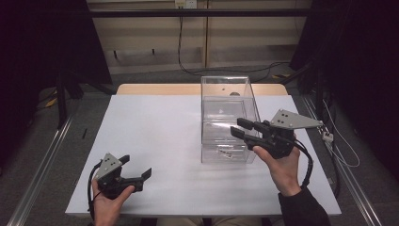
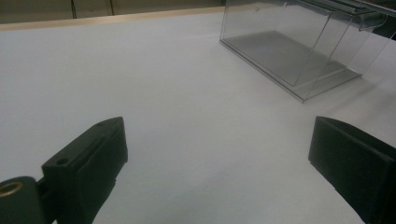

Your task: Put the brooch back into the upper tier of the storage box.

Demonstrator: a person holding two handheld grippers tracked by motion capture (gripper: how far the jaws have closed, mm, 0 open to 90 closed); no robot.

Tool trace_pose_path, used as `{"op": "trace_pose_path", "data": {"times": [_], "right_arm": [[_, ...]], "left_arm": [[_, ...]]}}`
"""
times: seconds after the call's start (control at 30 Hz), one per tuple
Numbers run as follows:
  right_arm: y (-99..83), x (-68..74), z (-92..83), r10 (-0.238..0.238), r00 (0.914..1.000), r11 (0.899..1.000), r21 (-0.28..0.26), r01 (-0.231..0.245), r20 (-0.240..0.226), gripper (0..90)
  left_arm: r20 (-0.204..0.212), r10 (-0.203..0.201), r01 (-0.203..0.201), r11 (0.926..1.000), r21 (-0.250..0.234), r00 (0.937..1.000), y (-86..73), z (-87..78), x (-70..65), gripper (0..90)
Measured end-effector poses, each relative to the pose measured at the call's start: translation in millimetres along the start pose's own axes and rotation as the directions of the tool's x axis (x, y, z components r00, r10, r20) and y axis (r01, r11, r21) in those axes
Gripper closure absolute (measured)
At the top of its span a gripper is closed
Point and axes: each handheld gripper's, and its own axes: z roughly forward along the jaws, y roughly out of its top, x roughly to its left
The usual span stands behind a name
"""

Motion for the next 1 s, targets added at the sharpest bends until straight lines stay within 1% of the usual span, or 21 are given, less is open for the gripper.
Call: {"op": "trace_pose_path", "data": {"times": [0.03, 0.07, 0.17, 0.27, 0.3, 0.33, 0.4, 0.47, 0.5, 0.53, 0.6, 0.67, 0.7, 0.73, 0.87, 1.0], "right_arm": [[0.3, 0.2, -0.1, -0.001, 1.0000, 1.000, -0.001, 0.001, 0.004, 56.0], [0.3, 0.2, -0.1, -0.001, 1.0000, 1.000, -0.001, 0.001, 0.004, 56.0], [0.8, -0.2, -0.8, -0.004, 0.9998, 1.000, -0.007, 0.004, 0.017, 50.0], [1.9, -0.3, -2.7, -0.006, 0.9995, 1.000, -0.019, 0.006, 0.032, 39.4], [1.9, -0.3, -2.7, -0.006, 0.9995, 1.000, -0.019, 0.006, 0.032, 39.4], [2.3, -0.6, -3.1, -0.001, 0.9991, 1.000, -0.022, 0.002, 0.041, 33.6], [2.1, -1.2, -3.6, 0.002, 0.9990, 1.000, -0.026, -0.001, 0.046, 28.5], [2.2, -1.8, -4.1, 0.007, 0.9977, 1.000, -0.023, -0.005, 0.068, 23.0], [2.2, -1.8, -4.1, 0.007, 0.9977, 1.000, -0.023, -0.005, 0.068, 23.0], [2.0, -2.5, -4.5, 0.010, 0.9968, 1.000, -0.026, -0.008, 0.079, 19.7], [2.4, -4.1, -6.7, 0.020, 0.9948, 0.999, -0.041, -0.016, 0.100, 14.5], [3.0, -5.0, -8.5, 0.018, 0.9939, 0.999, -0.050, -0.013, 0.109, 10.7], [3.0, -5.0, -8.5, 0.018, 0.9939, 0.999, -0.050, -0.013, 0.109, 10.7], [3.5, -5.4, -9.7, 0.017, 0.9929, 0.999, -0.050, -0.011, 0.118, 7.7], [2.8, -6.2, -10.8, 0.009, 0.9928, 0.999, -0.040, -0.004, 0.119, 5.8], [1.3, -7.3, -11.3, 0.015, 0.9919, 0.999, -0.041, -0.010, 0.126, 4.8]], "left_arm": [[-0.002, 0.001, -0.001, 1.0000, 0.002, 1.0000, 0.1, -0.2, 0.0, 4.4], [-0.002, 0.001, -0.001, 1.0000, 0.002, 1.0000, 0.1, -0.2, 0.0, 4.4], [-0.003, -0.001, 0.001, 1.0000, 0.003, 1.0000, 0.2, -0.2, 0.2, 4.4], [-0.007, -0.002, 0.002, 1.0000, 0.002, 1.0000, 0.4, -0.2, 0.8, 4.4], [-0.008, -0.002, 0.002, 1.0000, 0.003, 1.0000, 0.4, -0.1, 0.8, 4.4], [-0.008, -0.004, 0.004, 1.0000, 0.002, 1.0000, 0.4, 0.1, 0.7, 4.4], [-0.008, -0.005, 0.005, 1.0000, 0.003, 1.0000, 0.4, 0.2, 0.7, 4.4], [-0.009, -0.010, 0.010, 1.0000, 0.002, 0.9999, 0.3, 0.4, 0.6, 4.4], [-0.008, -0.011, 0.011, 0.9999, 0.003, 0.9999, 0.2, 0.5, 0.9, 4.4], [-0.008, -0.010, 0.010, 0.9999, 0.005, 0.9999, 0.2, 0.5, 1.2, 4.4], [-0.009, -0.011, 0.012, 0.9999, 0.005, 0.9999, 0.3, 0.5, 1.2, 4.4], [-0.008, -0.010, 0.010, 0.9999, 0.007, 0.9999, 0.4, 0.7, 1.3, 4.4], [-0.008, -0.010, 0.010, 0.9999, 0.007, 0.9999, 0.4, 0.7, 1.3, 4.4], [-0.008, -0.005, 0.005, 1.0000, 0.008, 1.0000, 0.4, 0.7, 1.2, 4.4], [-0.012, -0.004, 0.004, 1.0000, 0.006, 0.9999, 0.2, -0.1, 1.3, 4.4], [-0.012, -0.007, 0.007, 1.0000, 0.004, 0.9999, -0.5, -0.8, 1.7, 4.4]]}}
